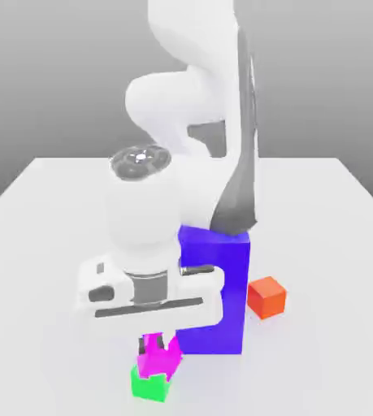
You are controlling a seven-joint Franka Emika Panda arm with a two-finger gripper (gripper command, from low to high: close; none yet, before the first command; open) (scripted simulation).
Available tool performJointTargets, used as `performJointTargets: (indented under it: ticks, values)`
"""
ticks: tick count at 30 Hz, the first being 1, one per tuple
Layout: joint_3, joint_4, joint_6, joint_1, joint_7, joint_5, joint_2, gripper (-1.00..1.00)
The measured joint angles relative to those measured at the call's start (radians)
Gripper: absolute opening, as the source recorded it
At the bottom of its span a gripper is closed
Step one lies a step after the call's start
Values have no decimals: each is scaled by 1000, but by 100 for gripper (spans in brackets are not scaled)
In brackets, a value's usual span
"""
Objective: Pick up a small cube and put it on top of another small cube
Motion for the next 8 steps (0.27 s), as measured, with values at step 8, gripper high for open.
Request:
performJointTargets:
  ticks: [8]
  values:
    - [-59, -13, -96, 27, 120, -166, -129, 100]
